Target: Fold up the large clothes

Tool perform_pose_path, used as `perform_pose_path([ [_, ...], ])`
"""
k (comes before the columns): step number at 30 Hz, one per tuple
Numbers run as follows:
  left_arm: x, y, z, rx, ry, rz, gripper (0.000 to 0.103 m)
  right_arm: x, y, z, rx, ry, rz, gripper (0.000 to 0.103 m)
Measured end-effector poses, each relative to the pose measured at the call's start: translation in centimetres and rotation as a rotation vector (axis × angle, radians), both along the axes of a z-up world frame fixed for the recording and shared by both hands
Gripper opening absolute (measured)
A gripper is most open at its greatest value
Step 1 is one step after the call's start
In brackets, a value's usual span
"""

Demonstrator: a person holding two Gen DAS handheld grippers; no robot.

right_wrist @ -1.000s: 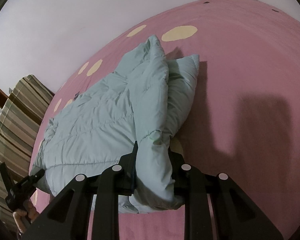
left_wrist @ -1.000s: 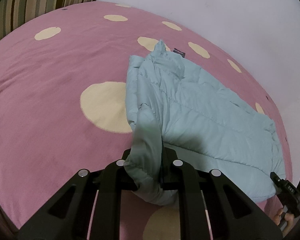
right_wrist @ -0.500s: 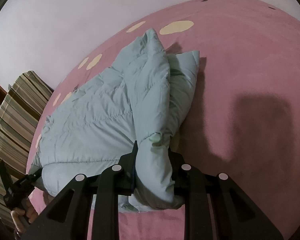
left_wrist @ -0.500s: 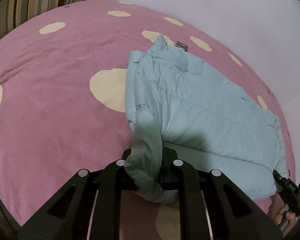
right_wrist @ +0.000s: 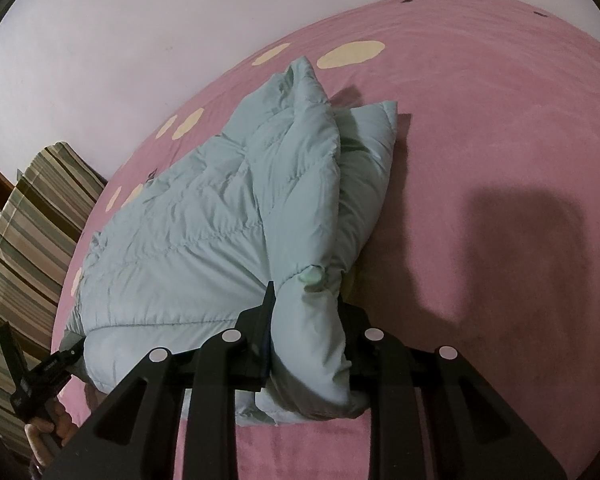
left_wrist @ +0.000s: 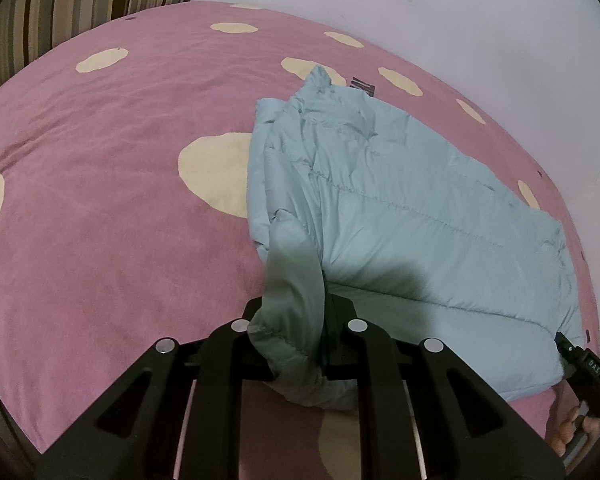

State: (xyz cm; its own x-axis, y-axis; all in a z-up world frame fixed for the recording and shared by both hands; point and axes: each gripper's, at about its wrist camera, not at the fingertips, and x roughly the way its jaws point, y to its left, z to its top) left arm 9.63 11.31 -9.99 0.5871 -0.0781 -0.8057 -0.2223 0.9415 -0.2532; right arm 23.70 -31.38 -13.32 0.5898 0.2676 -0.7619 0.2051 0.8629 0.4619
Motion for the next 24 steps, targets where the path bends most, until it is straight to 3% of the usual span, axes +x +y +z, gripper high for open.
perform_pose_path([
  [7, 0.0, -0.3, 0.0, 0.009, 0.003, -0.004, 0.015, 0.7, 0.0, -0.7, 0.009, 0.004, -0.009, 0.033],
  [17, -0.4, -0.2, 0.3, 0.033, 0.0, -0.008, 0.027, -3.0, -1.3, 0.5, 0.023, -0.002, -0.016, 0.045],
  [20, -0.7, -0.3, 0.6, 0.064, -0.002, -0.021, 0.033, -3.0, -1.6, 0.7, 0.013, -0.002, -0.029, 0.05],
  [22, -0.9, -0.2, 0.8, 0.071, -0.002, -0.024, 0.044, -3.2, -1.9, 0.9, 0.003, -0.001, -0.041, 0.053],
  [24, -1.3, 0.2, 0.9, 0.065, 0.0, -0.027, 0.048, -3.5, -2.4, 1.2, -0.002, 0.0, -0.056, 0.053],
])
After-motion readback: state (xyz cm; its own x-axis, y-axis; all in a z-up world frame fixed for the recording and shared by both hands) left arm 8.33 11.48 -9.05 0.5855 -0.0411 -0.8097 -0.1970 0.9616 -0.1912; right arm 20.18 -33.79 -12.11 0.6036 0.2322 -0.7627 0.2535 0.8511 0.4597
